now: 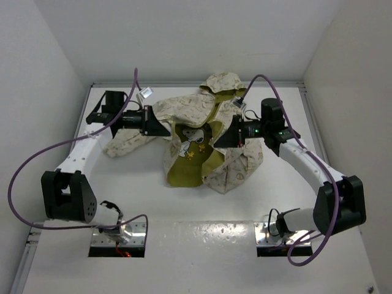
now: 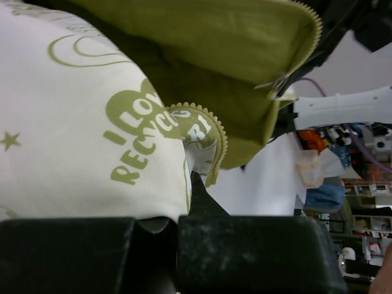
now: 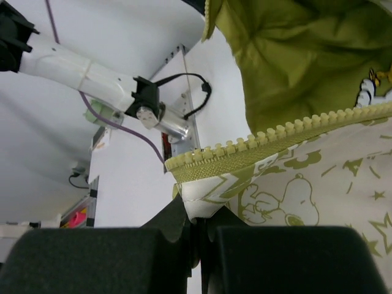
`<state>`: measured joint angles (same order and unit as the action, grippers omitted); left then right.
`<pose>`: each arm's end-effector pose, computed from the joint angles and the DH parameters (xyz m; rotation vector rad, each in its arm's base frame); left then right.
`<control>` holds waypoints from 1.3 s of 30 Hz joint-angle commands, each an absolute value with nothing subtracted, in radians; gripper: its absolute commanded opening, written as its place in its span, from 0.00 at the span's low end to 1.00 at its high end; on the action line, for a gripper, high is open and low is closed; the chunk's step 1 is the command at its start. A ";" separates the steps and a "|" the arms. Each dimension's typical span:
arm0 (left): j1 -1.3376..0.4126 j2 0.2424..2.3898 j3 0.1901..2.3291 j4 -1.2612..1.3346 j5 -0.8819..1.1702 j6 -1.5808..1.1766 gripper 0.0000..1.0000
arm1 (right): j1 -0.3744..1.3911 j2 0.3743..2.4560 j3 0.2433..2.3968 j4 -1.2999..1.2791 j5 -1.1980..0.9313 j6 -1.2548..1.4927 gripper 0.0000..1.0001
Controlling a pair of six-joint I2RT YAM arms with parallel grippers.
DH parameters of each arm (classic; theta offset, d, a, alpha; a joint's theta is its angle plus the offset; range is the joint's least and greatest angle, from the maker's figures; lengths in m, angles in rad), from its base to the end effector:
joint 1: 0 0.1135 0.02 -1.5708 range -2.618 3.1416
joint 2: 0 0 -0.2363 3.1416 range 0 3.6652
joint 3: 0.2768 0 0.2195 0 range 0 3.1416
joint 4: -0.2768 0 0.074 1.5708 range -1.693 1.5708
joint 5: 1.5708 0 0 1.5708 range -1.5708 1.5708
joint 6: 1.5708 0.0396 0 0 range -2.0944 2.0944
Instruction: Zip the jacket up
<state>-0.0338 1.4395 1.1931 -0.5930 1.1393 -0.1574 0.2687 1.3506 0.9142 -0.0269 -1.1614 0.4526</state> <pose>0.2676 -0.0450 0.2870 0.3916 2.1676 -1.4421 0.2462 0.1055 0.2691 -0.6054 2.0035 1.6139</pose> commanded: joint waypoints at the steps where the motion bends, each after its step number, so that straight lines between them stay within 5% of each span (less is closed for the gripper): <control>1: -0.112 1.370 1.203 -0.325 1.163 -0.484 0.00 | 0.307 1.367 0.963 0.193 -1.192 0.601 0.00; 13: -0.331 1.229 1.092 0.000 0.881 -0.664 0.00 | 0.365 1.394 0.945 0.376 -1.227 0.606 0.00; 22: -0.437 1.226 1.103 -0.037 0.703 -0.612 0.00 | 0.382 1.396 1.017 0.052 -1.282 0.321 0.00; 39: -0.506 1.197 1.131 -0.127 0.630 -0.440 0.00 | 0.377 1.385 0.977 0.121 -1.289 0.403 0.00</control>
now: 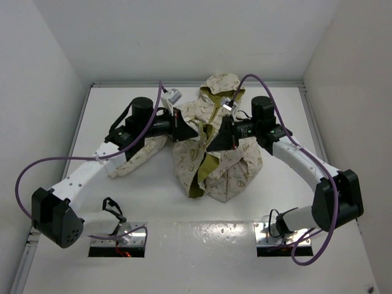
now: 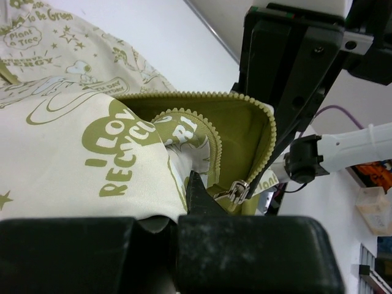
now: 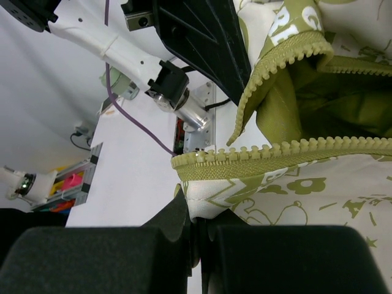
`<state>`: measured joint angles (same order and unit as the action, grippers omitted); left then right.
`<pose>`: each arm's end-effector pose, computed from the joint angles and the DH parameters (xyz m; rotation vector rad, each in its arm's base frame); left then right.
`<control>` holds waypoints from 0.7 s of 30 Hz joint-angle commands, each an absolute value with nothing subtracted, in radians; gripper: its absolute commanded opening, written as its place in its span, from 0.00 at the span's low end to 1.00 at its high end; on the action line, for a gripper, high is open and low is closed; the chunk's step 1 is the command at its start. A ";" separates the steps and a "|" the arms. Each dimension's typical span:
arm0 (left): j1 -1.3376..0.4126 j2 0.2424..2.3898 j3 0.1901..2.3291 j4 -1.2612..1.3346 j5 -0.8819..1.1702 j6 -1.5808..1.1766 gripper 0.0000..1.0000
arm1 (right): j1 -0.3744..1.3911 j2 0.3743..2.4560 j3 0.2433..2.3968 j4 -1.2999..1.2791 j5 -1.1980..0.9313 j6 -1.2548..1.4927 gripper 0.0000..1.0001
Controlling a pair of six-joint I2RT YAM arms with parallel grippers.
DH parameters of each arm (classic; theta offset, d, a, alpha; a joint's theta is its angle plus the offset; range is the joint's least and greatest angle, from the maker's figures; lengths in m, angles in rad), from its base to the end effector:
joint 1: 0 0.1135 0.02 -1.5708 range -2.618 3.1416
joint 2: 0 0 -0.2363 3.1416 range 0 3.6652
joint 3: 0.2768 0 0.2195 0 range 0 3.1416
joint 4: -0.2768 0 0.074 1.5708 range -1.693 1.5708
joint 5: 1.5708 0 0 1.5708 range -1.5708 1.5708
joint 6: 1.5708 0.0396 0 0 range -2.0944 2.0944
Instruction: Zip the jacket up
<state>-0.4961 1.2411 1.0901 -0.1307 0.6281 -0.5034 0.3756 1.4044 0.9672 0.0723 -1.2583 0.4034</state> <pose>0.2203 -0.1457 0.3351 0.4662 1.9402 -1.2508 0.2448 0.1370 0.2807 -0.8878 1.8351 1.7036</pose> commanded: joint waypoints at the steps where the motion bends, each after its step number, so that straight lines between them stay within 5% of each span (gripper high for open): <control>1: -0.506 1.197 1.131 -0.139 0.621 -0.440 0.00 | 0.376 1.387 0.977 0.120 -1.286 0.406 0.00; 21: -0.525 1.198 1.160 -0.161 0.632 -0.440 0.00 | 0.371 1.399 0.973 0.138 -1.270 0.419 0.00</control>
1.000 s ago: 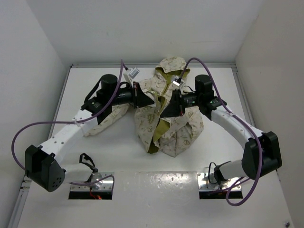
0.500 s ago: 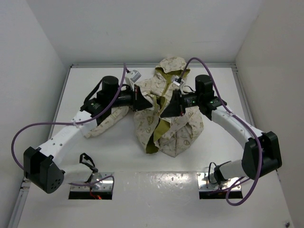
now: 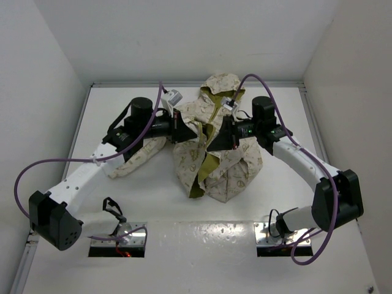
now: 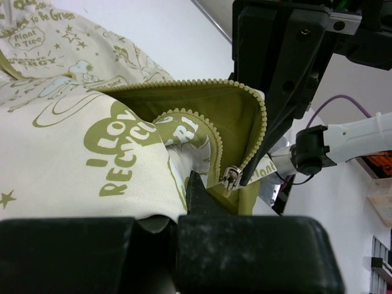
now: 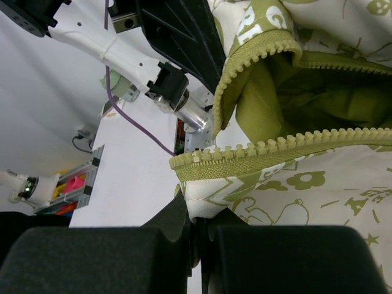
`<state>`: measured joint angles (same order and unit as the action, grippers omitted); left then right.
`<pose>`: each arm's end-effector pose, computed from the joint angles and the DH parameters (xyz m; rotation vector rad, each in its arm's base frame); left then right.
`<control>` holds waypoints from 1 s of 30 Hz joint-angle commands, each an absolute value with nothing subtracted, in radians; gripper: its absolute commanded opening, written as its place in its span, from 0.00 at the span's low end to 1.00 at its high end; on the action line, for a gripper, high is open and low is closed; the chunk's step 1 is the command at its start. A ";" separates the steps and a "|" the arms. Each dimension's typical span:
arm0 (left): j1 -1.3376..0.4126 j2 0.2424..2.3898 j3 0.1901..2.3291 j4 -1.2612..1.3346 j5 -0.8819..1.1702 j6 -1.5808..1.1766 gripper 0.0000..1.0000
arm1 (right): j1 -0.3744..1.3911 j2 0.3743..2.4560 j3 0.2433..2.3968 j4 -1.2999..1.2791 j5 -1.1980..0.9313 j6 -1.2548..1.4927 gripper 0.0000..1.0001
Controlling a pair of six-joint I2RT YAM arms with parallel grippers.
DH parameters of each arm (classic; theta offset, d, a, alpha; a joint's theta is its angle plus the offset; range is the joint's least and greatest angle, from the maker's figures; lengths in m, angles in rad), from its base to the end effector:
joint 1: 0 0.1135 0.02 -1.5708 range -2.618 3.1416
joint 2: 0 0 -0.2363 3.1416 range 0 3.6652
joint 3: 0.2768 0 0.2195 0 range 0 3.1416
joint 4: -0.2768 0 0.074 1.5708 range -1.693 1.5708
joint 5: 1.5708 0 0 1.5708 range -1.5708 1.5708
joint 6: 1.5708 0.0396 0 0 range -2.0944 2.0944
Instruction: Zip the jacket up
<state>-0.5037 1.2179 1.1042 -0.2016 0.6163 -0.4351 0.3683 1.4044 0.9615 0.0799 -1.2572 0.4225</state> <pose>0.2131 -0.1436 0.3379 0.5202 1.9452 -1.2009 0.2457 0.1352 0.2796 -0.8653 1.8487 1.7089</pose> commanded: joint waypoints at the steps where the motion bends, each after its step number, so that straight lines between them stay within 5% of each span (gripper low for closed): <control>1: -0.525 1.198 1.169 -0.161 0.632 -0.440 0.00 | 0.371 1.401 0.974 0.138 -1.270 0.419 0.00; 30: -0.554 1.187 1.149 -0.205 0.649 -0.353 0.00 | 0.356 1.402 0.969 0.166 -1.256 0.448 0.00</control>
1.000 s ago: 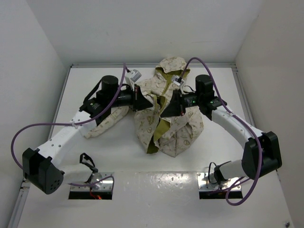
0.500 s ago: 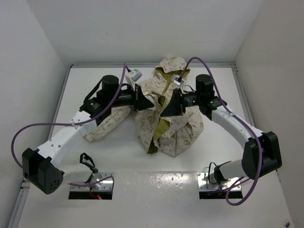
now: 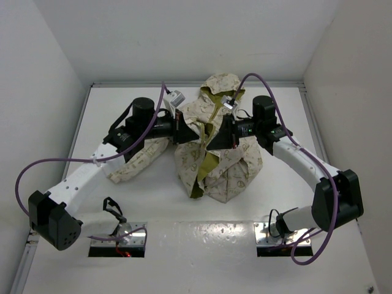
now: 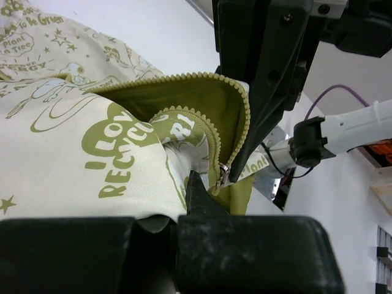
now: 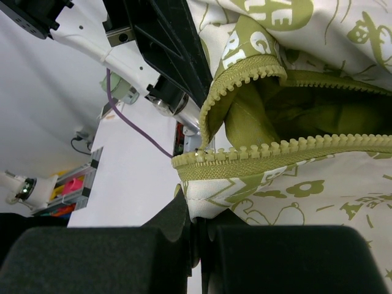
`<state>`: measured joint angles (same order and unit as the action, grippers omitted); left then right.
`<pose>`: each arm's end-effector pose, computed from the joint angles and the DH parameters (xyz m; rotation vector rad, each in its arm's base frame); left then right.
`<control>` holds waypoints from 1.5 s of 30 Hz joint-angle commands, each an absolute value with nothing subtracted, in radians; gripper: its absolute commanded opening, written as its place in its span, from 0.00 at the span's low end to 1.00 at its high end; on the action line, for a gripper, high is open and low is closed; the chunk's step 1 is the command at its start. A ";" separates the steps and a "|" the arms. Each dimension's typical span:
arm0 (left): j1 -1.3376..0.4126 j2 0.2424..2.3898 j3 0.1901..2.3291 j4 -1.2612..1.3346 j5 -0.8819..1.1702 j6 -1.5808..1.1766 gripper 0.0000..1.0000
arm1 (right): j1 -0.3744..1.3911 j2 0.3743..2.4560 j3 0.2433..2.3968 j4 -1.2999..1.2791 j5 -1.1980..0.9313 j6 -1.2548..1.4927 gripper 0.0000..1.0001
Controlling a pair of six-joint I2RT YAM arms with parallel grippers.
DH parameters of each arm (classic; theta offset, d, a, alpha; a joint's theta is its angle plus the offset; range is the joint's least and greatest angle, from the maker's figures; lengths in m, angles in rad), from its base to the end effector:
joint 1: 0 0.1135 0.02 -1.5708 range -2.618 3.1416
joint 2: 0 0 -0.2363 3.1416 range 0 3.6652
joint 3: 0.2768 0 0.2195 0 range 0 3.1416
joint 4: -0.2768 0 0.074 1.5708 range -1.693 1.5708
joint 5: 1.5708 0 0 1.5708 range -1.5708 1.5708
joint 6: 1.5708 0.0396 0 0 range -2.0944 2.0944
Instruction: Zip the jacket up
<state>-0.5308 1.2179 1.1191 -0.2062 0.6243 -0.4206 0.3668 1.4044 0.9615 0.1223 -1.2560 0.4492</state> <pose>0.2087 -0.1494 0.3422 0.5692 1.9246 -1.2164 0.2471 0.1353 0.2831 -0.8636 1.8278 1.7061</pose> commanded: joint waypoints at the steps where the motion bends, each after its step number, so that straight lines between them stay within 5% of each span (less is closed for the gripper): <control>1: -0.554 1.177 1.149 -0.219 0.649 -0.338 0.00 | 0.354 1.401 0.969 0.169 -1.255 0.449 0.00; 24: -0.643 1.160 1.157 -0.365 0.531 -0.089 0.00 | 0.371 1.385 0.979 0.164 -1.281 0.431 0.00; 30: -0.652 1.160 1.157 -0.365 0.554 -0.071 0.00 | 0.382 1.382 1.022 -0.080 -1.287 0.207 0.00; 33: -0.643 1.160 1.167 -0.354 0.570 -0.081 0.09 | 0.403 1.370 1.029 -0.189 -1.276 0.111 0.00; 45: -0.653 1.187 1.140 -0.452 0.669 -0.025 0.03 | 0.403 1.358 1.029 -0.126 -1.261 0.152 0.00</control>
<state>-0.6365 1.1767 1.1210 -0.4133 0.6258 -0.0738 0.4072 1.3975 0.9840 -0.1890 -1.2476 0.1589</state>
